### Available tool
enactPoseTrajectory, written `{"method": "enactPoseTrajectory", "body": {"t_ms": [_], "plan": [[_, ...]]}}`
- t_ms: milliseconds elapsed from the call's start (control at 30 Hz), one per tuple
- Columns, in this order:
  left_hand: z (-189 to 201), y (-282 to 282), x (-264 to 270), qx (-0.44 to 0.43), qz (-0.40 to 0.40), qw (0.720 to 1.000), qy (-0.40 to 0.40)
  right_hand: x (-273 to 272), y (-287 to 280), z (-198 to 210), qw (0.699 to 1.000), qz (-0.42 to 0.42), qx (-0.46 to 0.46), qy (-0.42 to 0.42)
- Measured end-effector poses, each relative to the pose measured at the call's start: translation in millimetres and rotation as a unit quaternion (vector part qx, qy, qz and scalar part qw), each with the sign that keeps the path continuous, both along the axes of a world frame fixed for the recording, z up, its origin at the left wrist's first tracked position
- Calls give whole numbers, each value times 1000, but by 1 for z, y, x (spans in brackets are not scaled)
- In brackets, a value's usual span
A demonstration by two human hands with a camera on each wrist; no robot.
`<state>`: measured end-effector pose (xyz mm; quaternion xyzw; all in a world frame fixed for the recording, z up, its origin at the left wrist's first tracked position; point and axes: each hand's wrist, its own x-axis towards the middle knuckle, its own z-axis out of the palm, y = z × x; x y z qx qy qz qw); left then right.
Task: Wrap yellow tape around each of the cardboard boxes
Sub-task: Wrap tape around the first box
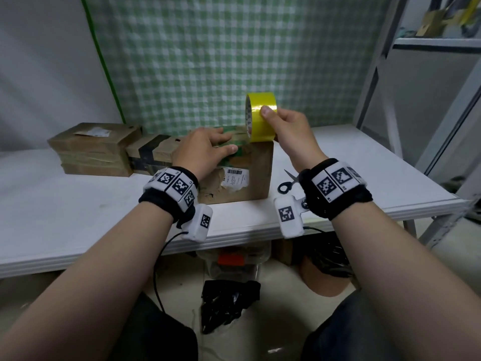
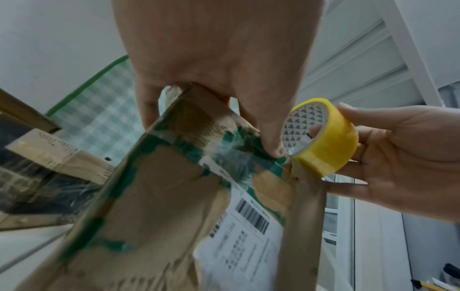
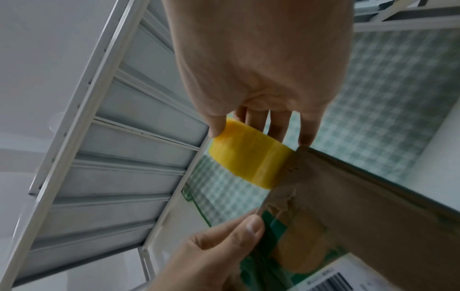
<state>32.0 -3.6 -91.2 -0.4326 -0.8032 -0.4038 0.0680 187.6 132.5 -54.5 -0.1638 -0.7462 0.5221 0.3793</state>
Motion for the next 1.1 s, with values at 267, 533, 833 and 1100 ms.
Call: {"method": "enactPoseTrajectory", "body": {"t_ms": [267,533,833,1100], "plan": [[-7,2,1,51,35,998,25,-2,-13,10,1000,0,-12,-12],[-9,0,3,70,37,997,6,24,-18,15,996,54,-70,-24],[-5,0,5,66,30,997,-21,36,-22,2,985,87,-125,-85],[-4,-8,12,16,18,1000,-20,26,-19,-18,980,33,-122,-156]]}}
